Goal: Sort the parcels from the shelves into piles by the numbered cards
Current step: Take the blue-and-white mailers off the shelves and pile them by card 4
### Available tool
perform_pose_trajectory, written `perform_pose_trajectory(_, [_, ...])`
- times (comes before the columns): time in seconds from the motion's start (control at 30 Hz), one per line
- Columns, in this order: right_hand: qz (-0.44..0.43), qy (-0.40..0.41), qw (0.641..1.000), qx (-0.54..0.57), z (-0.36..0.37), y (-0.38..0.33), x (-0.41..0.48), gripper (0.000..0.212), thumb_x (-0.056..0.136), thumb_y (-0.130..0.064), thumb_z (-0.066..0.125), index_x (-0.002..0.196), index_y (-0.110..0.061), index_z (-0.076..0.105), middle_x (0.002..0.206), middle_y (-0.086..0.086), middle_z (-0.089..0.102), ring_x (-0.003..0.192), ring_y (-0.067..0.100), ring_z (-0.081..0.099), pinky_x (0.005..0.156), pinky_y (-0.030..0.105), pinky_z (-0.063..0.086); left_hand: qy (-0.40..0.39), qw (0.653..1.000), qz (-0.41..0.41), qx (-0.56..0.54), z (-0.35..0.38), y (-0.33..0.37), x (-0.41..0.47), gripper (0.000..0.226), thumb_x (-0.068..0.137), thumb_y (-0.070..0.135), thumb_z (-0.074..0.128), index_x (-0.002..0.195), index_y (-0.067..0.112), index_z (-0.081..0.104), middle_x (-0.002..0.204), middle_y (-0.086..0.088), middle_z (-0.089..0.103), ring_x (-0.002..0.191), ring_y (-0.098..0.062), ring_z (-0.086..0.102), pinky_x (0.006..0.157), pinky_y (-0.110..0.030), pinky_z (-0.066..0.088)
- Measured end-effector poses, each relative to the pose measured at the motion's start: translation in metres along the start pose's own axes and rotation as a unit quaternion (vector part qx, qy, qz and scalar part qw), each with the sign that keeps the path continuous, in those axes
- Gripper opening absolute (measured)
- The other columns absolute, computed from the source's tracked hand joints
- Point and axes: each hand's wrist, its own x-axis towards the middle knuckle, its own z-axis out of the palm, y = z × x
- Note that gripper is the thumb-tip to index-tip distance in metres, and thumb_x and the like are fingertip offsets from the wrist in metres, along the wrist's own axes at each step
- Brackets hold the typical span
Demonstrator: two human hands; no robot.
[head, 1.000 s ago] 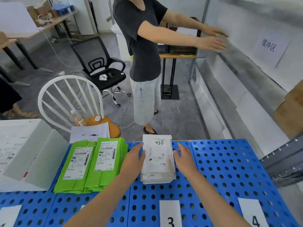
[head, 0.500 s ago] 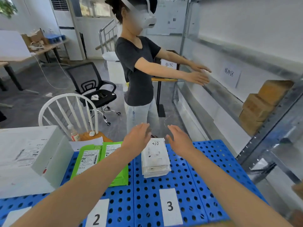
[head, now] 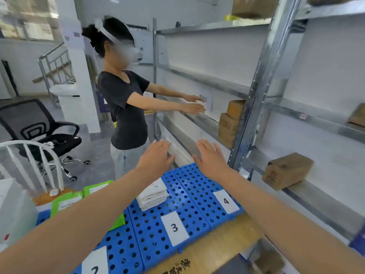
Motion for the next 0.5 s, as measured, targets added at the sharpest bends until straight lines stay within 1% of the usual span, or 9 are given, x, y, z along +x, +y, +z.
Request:
perform_pose_trajectory(0.07, [0.028,0.008,0.999,-0.016,-0.017,0.011,-0.021,0.053,0.103,-0.032,0.034,0.150,-0.010,0.023,0.157,0.003,0.022,0.147,0.017,0.015,0.121,0.040,0.000,0.005,0.999,0.049,0.011,0.000,0.023,-0.002,0.052,0.101,0.039,0.039,0.146,0.013,0.033,0.153,-0.004,0.033,0.144,-0.022,0.021,0.115,-0.035,0.021])
perform_pose_trajectory(0.17, [0.059,0.019,0.997,-0.036,-0.043,0.027,-0.055,0.053,0.104,-0.030,0.033,0.151,-0.009,0.021,0.159,0.002,0.019,0.149,0.016,0.008,0.122,0.039,-0.002,0.011,0.992,0.118,0.032,0.001,0.061,-0.002,0.051,0.101,0.036,0.037,0.144,0.008,0.035,0.149,-0.007,0.038,0.139,-0.021,0.030,0.116,-0.031,0.015])
perform_pose_trajectory(0.27, [0.094,0.026,0.994,-0.057,-0.069,0.047,-0.086,0.056,0.104,-0.033,0.033,0.153,-0.010,0.018,0.160,0.001,0.016,0.149,0.015,0.005,0.122,0.038,-0.002,0.010,0.985,0.169,0.025,0.002,0.106,0.000,0.048,0.102,0.034,0.037,0.141,0.006,0.038,0.146,-0.009,0.040,0.136,-0.023,0.033,0.115,-0.032,0.019])
perform_pose_trajectory(0.4, [0.146,0.078,0.983,-0.081,-0.105,0.080,-0.127,0.055,0.102,-0.033,0.036,0.151,-0.011,0.024,0.158,0.002,0.023,0.148,0.015,0.014,0.120,0.038,0.001,0.018,0.971,0.240,0.017,0.008,0.167,0.013,0.051,0.102,0.035,0.036,0.144,0.007,0.036,0.149,-0.007,0.039,0.141,-0.019,0.028,0.119,-0.031,0.012])
perform_pose_trajectory(0.5, [0.188,0.100,0.971,-0.110,-0.132,0.108,-0.159,0.051,0.101,-0.032,0.037,0.148,-0.013,0.028,0.155,0.003,0.028,0.145,0.016,0.020,0.120,0.038,0.004,0.025,0.956,0.291,-0.004,0.011,0.221,0.019,0.049,0.101,0.035,0.037,0.142,0.007,0.039,0.146,-0.007,0.043,0.138,-0.019,0.033,0.119,-0.032,0.012])
